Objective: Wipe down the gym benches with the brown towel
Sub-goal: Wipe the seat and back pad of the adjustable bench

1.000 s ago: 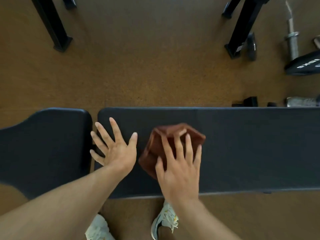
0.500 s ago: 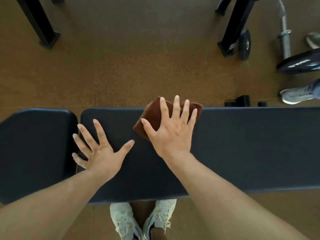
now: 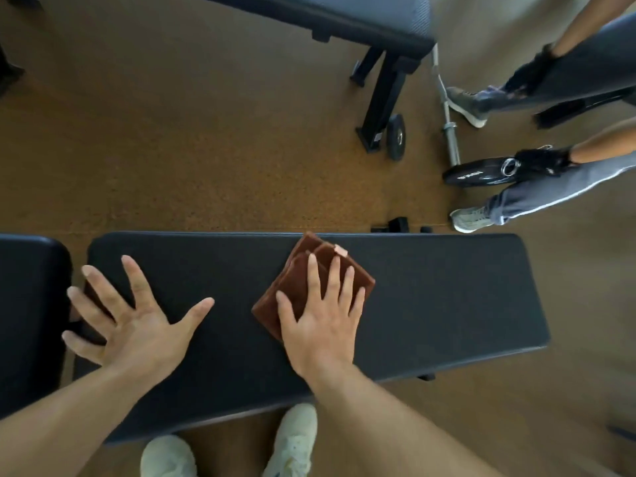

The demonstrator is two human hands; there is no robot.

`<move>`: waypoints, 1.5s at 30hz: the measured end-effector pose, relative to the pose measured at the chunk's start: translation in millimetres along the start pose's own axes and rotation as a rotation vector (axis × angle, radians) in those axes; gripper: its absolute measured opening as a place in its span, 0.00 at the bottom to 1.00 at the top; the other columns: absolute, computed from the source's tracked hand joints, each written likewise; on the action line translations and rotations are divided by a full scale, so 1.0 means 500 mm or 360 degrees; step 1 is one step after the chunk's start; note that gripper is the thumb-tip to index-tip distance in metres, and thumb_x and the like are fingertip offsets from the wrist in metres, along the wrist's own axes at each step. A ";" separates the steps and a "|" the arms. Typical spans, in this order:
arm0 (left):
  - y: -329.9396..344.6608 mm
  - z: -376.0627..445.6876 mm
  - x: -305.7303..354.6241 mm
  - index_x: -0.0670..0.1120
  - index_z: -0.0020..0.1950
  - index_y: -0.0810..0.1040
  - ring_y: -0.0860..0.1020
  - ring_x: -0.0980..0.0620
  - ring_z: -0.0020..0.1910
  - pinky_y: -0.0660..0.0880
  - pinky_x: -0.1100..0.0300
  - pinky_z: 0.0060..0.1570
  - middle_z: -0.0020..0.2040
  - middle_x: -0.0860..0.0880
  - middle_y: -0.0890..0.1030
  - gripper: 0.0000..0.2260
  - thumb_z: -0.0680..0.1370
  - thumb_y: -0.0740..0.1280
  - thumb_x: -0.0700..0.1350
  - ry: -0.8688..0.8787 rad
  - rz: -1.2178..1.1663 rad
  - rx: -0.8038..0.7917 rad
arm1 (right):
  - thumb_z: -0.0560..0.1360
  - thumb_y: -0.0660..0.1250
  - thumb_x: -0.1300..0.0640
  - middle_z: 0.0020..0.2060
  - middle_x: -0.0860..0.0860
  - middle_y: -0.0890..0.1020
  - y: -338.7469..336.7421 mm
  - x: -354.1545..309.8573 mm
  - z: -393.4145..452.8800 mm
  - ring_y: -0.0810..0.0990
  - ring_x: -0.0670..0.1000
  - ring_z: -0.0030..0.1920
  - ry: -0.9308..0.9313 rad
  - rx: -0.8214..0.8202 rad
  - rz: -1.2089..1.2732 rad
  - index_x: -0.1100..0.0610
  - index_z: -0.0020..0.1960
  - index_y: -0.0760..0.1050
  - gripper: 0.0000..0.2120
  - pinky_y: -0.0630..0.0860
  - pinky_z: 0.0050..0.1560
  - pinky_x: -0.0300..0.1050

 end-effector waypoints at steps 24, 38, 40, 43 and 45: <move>0.056 -0.023 -0.007 0.62 0.80 0.36 0.31 0.47 0.79 0.39 0.34 0.76 0.81 0.53 0.31 0.49 0.69 0.59 0.77 0.0178 0.0036 0.0392 | 0.85 0.44 0.34 0.86 0.50 0.48 -0.048 0.122 0.133 0.40 0.55 0.85 -0.0261 0.0110 0.0014 0.40 0.85 0.47 0.30 0.37 0.82 0.62; 0.290 -0.125 0.345 0.56 0.79 0.28 0.20 0.47 0.73 0.26 0.38 0.72 0.76 0.50 0.21 0.34 0.82 0.45 0.65 0.0458 0.0277 0.0078 | 0.85 0.49 0.37 0.85 0.53 0.56 -0.036 0.352 0.027 0.48 0.56 0.85 -0.0131 0.0207 0.0069 0.43 0.84 0.55 0.29 0.46 0.83 0.62; 0.296 -0.122 0.349 0.55 0.78 0.26 0.20 0.45 0.73 0.24 0.38 0.71 0.75 0.49 0.21 0.37 0.80 0.44 0.69 0.0429 0.0383 0.0141 | 0.84 0.50 0.36 0.84 0.53 0.57 -0.068 0.340 0.123 0.50 0.57 0.85 -0.0189 0.0284 0.0090 0.43 0.84 0.56 0.30 0.45 0.83 0.63; 0.295 -0.121 0.356 0.55 0.77 0.24 0.21 0.44 0.74 0.25 0.38 0.71 0.76 0.48 0.21 0.39 0.79 0.47 0.70 0.0372 0.0463 0.0096 | 0.85 0.49 0.36 0.85 0.52 0.56 -0.085 0.338 0.188 0.50 0.57 0.85 -0.0292 0.0281 0.0042 0.42 0.84 0.55 0.30 0.45 0.83 0.63; 0.293 -0.123 0.354 0.55 0.76 0.23 0.21 0.43 0.73 0.25 0.38 0.70 0.75 0.48 0.20 0.41 0.80 0.49 0.70 0.0374 0.0485 0.0071 | 0.86 0.51 0.38 0.85 0.52 0.57 -0.072 0.361 0.149 0.51 0.57 0.85 -0.0354 0.0284 0.0073 0.43 0.84 0.56 0.29 0.47 0.83 0.63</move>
Point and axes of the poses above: each hand's wrist, its own z-axis towards the middle knuckle, its own y-axis out of the palm, x = y × z, the point moved 1 cm from there along z, towards the middle knuckle
